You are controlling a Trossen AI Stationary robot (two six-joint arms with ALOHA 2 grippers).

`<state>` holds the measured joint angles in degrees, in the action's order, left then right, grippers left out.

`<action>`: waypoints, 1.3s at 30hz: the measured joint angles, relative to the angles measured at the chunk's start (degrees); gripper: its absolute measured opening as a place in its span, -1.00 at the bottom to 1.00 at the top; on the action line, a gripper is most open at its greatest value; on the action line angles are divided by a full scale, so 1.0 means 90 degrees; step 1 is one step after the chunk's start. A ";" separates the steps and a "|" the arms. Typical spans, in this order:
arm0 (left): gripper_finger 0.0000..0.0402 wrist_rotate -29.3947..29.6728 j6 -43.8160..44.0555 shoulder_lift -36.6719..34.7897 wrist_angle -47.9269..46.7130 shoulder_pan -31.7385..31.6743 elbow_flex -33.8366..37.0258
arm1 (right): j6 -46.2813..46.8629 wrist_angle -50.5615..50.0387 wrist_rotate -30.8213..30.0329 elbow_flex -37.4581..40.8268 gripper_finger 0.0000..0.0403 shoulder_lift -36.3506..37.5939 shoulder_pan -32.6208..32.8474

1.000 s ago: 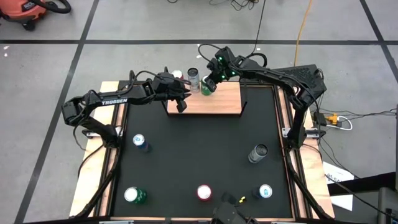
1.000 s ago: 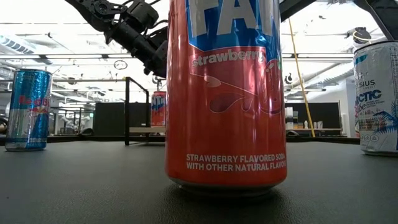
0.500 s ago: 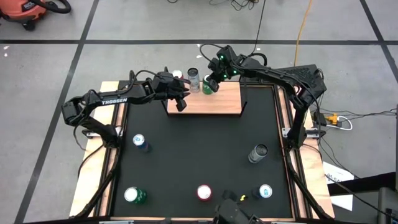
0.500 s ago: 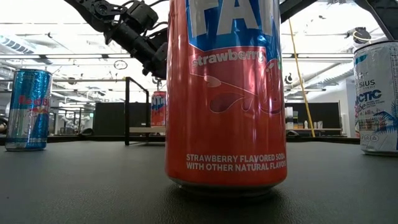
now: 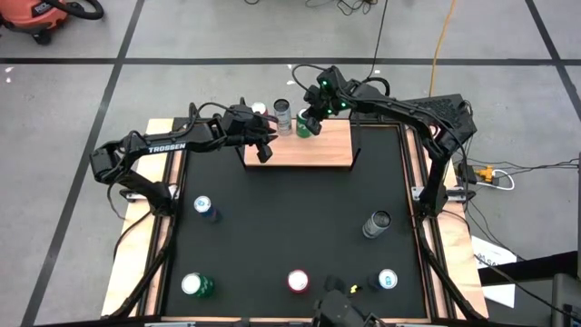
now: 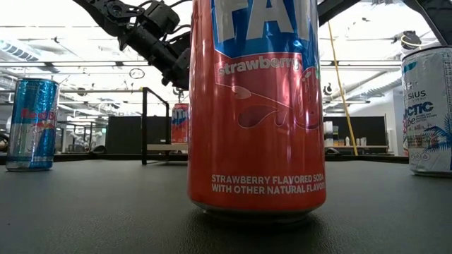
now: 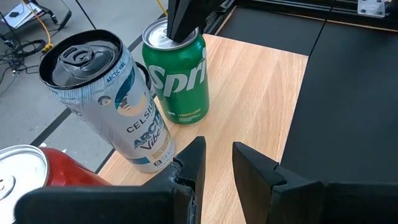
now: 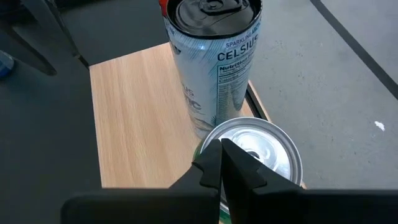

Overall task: Place canned beverage on shelf
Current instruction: Put the top green soda can on the shelf, then put the bottom blue soda can on the shelf

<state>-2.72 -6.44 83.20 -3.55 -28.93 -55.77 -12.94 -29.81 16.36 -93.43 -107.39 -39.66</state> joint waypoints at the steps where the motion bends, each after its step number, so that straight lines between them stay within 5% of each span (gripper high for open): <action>1: -0.60 0.0000 0.0000 0.0000 0.0000 -0.0002 0.0000 | -0.0010 -0.0001 0.0002 0.0000 -1.00 0.0000 -0.0002; 21: -0.60 0.0051 0.0011 -0.0247 0.0075 -0.0038 0.0004 | 0.0191 -0.0177 0.0183 -0.0615 -1.00 0.0059 0.0021; 32: -0.60 0.0097 0.0343 -0.1846 -0.0726 -0.0036 0.0002 | 0.1835 -0.0384 0.0216 -0.0935 -1.00 0.0325 0.0365; 39: -0.60 -0.0073 0.0959 -0.3079 -0.2395 0.0074 0.0000 | 0.2549 -0.0302 -0.0410 -0.0937 -1.00 0.0534 0.1805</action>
<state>-3.38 2.19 55.49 -25.10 -28.27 -55.77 10.00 -32.53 12.67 -101.86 -102.59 -23.41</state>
